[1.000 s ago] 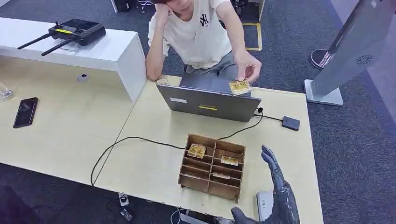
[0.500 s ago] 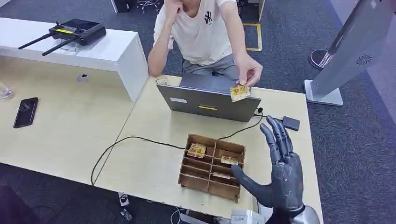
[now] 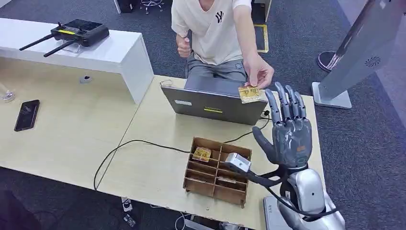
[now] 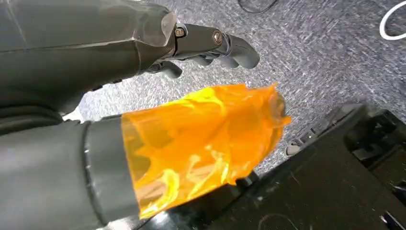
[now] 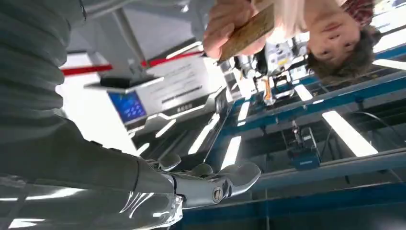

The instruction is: Pass the card to the sensor for recognition and then transmit it.

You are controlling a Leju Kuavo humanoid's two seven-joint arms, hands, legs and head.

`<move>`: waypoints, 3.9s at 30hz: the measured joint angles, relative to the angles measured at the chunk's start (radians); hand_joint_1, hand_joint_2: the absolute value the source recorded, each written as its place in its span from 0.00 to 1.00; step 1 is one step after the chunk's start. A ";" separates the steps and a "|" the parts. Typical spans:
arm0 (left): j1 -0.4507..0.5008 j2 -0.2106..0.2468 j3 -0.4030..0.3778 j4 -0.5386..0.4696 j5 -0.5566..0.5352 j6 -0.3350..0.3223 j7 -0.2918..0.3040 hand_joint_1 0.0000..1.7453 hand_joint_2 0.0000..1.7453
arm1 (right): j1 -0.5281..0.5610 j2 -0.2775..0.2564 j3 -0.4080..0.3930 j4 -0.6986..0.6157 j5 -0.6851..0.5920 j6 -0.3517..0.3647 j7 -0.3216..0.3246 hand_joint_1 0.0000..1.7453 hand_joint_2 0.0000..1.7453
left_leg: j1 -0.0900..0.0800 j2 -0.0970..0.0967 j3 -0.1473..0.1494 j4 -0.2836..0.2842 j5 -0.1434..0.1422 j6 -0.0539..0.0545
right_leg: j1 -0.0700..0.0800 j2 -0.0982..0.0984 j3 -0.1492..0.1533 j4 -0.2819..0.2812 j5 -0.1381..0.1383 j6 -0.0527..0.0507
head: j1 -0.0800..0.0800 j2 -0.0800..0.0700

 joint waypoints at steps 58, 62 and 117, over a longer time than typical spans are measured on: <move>0.008 -0.002 -0.042 0.000 0.037 0.040 -0.002 0.00 0.00 | 0.040 0.107 -0.203 -0.064 -0.342 -0.005 -0.088 1.00 1.00 | 0.000 0.000 -0.001 0.000 0.000 0.000 | 0.000 0.000 -0.001 0.000 0.000 0.000 | 0.000 0.000; 0.023 -0.002 -0.034 0.000 0.062 0.061 -0.016 0.00 0.00 | 0.126 0.113 -0.254 -0.201 -0.516 0.005 -0.135 1.00 1.00 | 0.000 -0.001 -0.001 0.000 -0.001 0.000 | 0.000 0.000 -0.002 0.000 -0.001 0.000 | 0.000 0.000; 0.089 -0.010 0.177 0.011 0.234 0.129 -0.069 0.00 0.00 | 0.703 -0.389 -0.006 -0.409 -1.171 -0.023 0.149 1.00 1.00 | -0.001 0.000 -0.003 0.000 -0.004 0.002 | -0.001 0.000 -0.003 -0.001 -0.003 0.002 | 0.000 0.000</move>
